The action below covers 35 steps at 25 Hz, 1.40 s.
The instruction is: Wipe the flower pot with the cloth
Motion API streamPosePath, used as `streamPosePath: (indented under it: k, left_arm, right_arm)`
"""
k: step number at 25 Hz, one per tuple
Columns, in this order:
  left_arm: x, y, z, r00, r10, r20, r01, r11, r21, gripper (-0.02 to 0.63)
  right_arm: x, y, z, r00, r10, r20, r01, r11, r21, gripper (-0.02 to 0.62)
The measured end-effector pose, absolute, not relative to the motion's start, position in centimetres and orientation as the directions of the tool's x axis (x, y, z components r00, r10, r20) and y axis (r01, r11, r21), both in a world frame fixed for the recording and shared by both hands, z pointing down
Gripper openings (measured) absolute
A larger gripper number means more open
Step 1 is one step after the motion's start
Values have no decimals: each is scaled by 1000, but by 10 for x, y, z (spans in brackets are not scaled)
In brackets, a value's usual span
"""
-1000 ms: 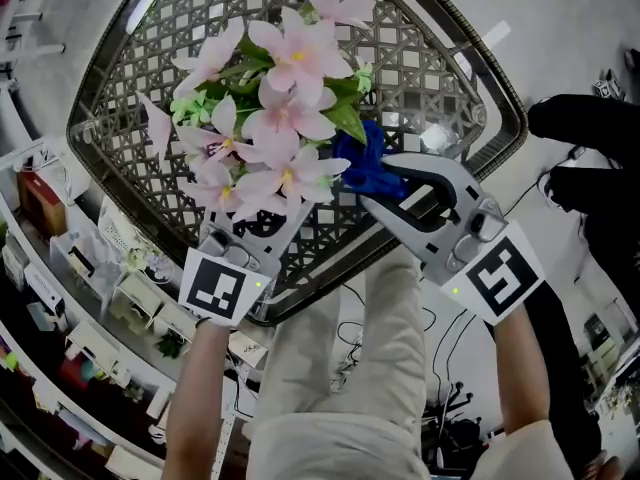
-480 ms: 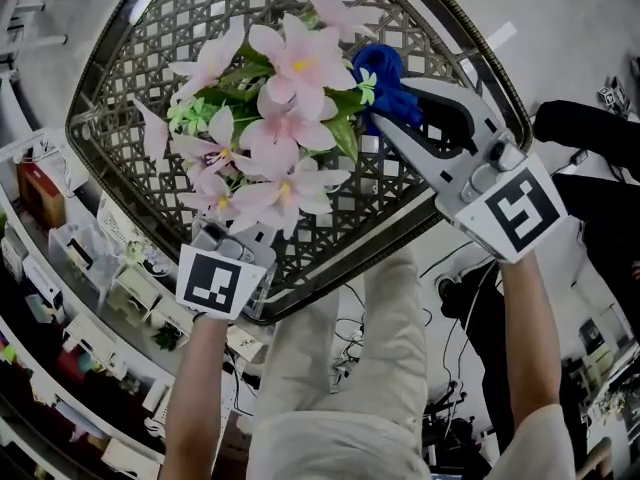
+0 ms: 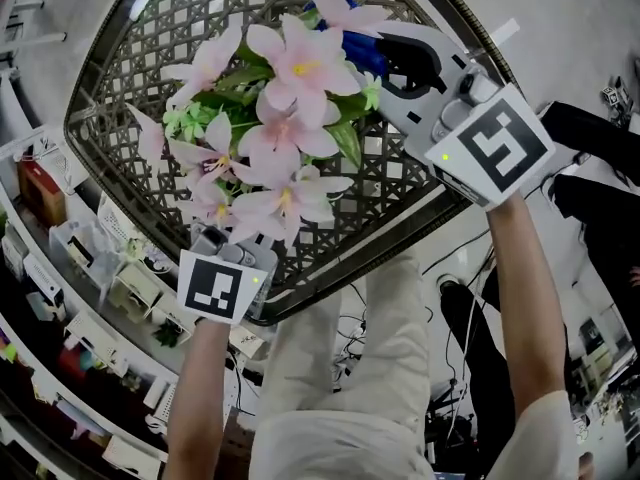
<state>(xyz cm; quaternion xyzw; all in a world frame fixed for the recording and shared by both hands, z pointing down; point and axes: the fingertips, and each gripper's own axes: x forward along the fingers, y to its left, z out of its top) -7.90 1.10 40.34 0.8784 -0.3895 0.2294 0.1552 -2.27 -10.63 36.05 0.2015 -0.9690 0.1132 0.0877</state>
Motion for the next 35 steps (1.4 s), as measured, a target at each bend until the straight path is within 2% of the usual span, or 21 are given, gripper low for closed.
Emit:
streamPosePath:
  k: [9, 22, 35]
  left_arm:
    - [-77, 10, 402, 582, -624, 521, -763, -640, 86, 103]
    - [-75, 9, 402, 578, -635, 513, -773, -627, 96, 103]
    - [-75, 9, 403, 583, -630, 513, -769, -631, 99, 106]
  right_arm:
    - [-27, -97, 365, -933, -285, 221, -334, 914, -231, 117]
    - [-1, -58, 369, -930, -263, 256, -327, 910, -254, 118]
    - [3, -14, 356, -944, -243, 224, -303, 907, -292, 118]
